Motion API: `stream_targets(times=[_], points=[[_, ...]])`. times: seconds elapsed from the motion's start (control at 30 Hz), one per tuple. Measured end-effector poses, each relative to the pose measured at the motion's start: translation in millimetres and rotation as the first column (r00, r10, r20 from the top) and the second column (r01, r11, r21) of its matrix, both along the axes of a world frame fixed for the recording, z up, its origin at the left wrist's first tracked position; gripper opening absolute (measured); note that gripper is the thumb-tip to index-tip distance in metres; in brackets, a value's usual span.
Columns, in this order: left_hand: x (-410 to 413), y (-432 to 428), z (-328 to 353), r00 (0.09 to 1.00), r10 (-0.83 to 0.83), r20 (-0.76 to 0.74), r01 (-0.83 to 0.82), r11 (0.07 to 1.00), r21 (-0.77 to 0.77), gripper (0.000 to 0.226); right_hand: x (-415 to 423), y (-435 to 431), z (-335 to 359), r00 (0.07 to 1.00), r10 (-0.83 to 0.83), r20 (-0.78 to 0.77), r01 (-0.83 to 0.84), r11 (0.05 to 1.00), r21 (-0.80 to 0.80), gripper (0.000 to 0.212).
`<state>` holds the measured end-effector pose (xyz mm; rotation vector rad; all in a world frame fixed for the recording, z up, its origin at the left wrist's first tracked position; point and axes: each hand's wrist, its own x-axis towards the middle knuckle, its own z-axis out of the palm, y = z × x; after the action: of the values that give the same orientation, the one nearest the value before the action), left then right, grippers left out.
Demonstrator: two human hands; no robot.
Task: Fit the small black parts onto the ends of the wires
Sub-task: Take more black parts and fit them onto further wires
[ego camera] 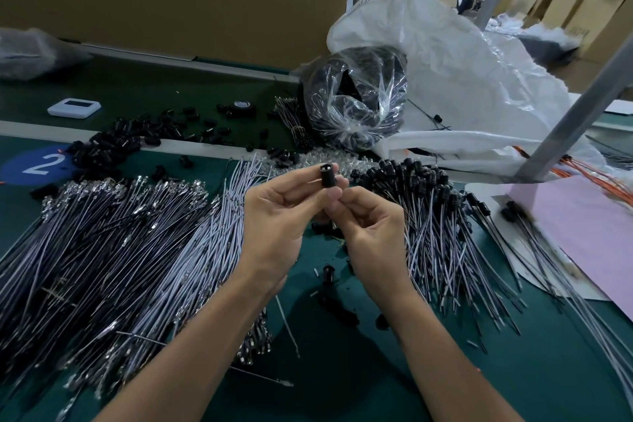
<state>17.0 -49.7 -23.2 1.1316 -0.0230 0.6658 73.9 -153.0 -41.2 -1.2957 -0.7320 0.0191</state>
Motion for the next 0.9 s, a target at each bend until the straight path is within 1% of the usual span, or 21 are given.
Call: stream_targets(times=[0.1,0.3,0.4,0.47,0.53,0.6,0.63,0.67,0.7,0.73,0.77,0.83,0.87,0.9], points=[[-1,-1,1,1.0,0.011,0.008,-0.011,1.0,-0.004,0.024,0,2,-2,1.0,-0.005,0.005,0.005,1.0,-0.008,0.006],[-2,0,4,1.0,-0.003,0.019,0.005,0.994,-0.109,0.022,-2,5,-5,1.0,-0.011,0.009,0.012,0.999,-0.037,0.006],[-2,-1,5,1.0,0.006,0.008,-0.005,0.991,-0.137,0.022,-4,6,-3,1.0,-0.02,0.022,0.021,0.999,-0.048,0.005],[-2,-1,7,1.0,0.009,-0.006,-0.01,0.989,-0.147,0.022,-6,6,0,0.998,-0.037,0.051,0.041,0.997,-0.068,0.008],[-3,4,11,1.0,0.009,0.001,-0.009,0.987,-0.158,0.022,-8,5,3,0.991,-0.071,0.115,0.085,0.989,-0.118,0.011],[-4,17,16,1.0,0.011,0.021,-0.006,0.974,-0.226,0.021,-10,3,7,0.984,-0.07,0.162,0.099,0.979,-0.18,0.006],[-4,26,18,1.0,0.015,0.025,-0.007,0.961,-0.277,0.02,-10,1,10,0.986,-0.054,0.16,0.085,0.977,-0.194,0.009],[-4,35,19,1.0,0.016,0.019,-0.009,0.946,-0.324,0.019,-10,-2,14,0.99,-0.036,0.134,0.061,0.98,-0.191,0.019],[-5,43,18,1.0,0.019,-0.002,-0.019,0.932,-0.362,0.018,-7,-5,18,0.996,-0.028,0.088,0.043,0.984,-0.175,0.028],[-5,51,17,0.999,0.021,-0.03,-0.031,0.919,-0.393,0.017,-3,-9,23,0.998,-0.054,0.038,0.059,0.985,-0.164,0.034],[-5,57,14,0.998,0.02,-0.061,-0.044,0.909,-0.415,0.017,4,-11,27,0.994,-0.109,0.0,0.107,0.979,-0.175,0.036],[-5,67,9,0.989,-0.003,-0.15,-0.06,0.911,-0.408,0.02,20,-15,30,0.968,-0.251,0.008,0.243,0.928,-0.284,0.024],[-5,70,7,0.979,-0.021,-0.201,-0.057,0.924,-0.377,0.022,28,-16,30,0.956,-0.291,0.043,0.286,0.888,-0.361,0.018],[-5,72,4,0.968,-0.037,-0.248,-0.051,0.94,-0.338,0.025,36,-14,29,0.95,-0.299,0.085,0.305,0.842,-0.444,0.017]])
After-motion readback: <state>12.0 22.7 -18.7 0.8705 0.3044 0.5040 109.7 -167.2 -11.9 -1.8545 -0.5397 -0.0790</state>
